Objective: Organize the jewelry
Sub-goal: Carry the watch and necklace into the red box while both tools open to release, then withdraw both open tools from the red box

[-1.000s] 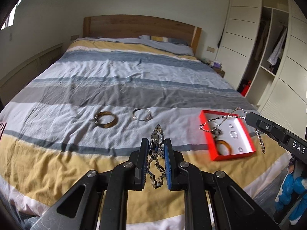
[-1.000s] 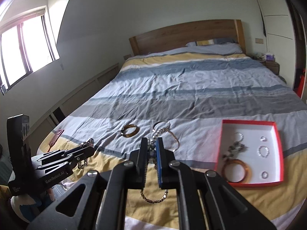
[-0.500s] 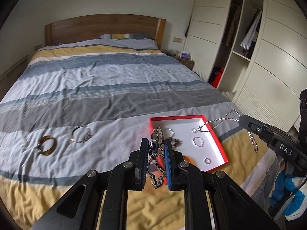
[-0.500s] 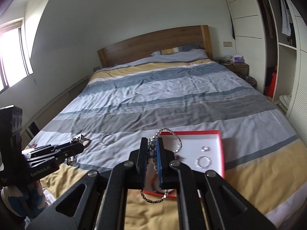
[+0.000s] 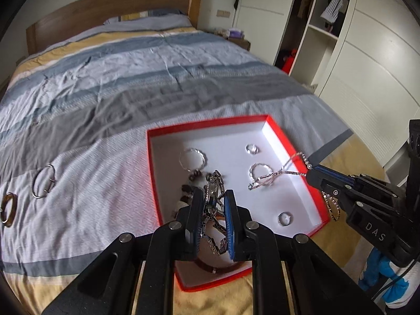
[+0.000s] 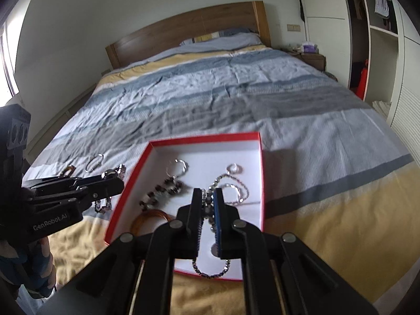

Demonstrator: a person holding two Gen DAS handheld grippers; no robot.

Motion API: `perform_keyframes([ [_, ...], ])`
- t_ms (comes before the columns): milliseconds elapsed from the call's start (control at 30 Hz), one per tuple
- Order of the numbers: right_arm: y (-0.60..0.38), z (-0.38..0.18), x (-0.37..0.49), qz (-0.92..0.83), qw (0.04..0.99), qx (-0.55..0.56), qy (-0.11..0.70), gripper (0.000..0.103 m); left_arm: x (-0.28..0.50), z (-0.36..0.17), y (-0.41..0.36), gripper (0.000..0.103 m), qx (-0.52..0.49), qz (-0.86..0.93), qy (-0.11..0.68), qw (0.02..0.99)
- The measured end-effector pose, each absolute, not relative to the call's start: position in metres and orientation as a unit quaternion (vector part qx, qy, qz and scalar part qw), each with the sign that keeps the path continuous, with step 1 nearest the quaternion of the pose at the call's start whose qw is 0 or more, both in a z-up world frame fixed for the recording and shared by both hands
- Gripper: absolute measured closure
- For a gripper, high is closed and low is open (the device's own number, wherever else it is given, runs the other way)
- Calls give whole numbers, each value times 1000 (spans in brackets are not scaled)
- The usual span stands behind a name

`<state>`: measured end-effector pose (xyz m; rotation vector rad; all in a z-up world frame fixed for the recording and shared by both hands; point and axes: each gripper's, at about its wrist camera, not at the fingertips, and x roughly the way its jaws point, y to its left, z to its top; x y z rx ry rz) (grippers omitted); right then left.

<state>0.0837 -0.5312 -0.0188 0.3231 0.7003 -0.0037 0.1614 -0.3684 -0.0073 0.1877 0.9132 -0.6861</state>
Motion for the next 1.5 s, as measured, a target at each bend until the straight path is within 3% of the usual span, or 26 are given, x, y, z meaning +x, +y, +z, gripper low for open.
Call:
perform_keyframes([
  [367, -529, -66, 92, 15, 912, 164, 375, 95, 173, -58, -375, 88, 98, -307, 477, 818],
  [767, -532, -77, 91, 3, 904, 169, 392, 94, 172, -62, -367, 86, 100, -293, 480, 821],
  [867, -531, -75, 88, 0, 903, 170, 394, 93, 171, -59, -365, 74, 98, -297, 479, 820],
  [1000, -533, -70, 82, -5, 904, 173, 391, 79, 165, -52, -365, 67, 100, -301, 474, 821],
  [1067, -533, -65, 77, -8, 906, 174, 386, 78, 161, -46, -363, 58, 103, -300, 469, 824],
  [1233, -531, -48, 62, -17, 910, 174, 376, 77, 149, -27, -353, 56, 99, -297, 457, 832],
  [1500, -525, -19, 29, -46, 915, 176, 360, 70, 115, 10, -313, 41, 90, -266, 430, 858],
])
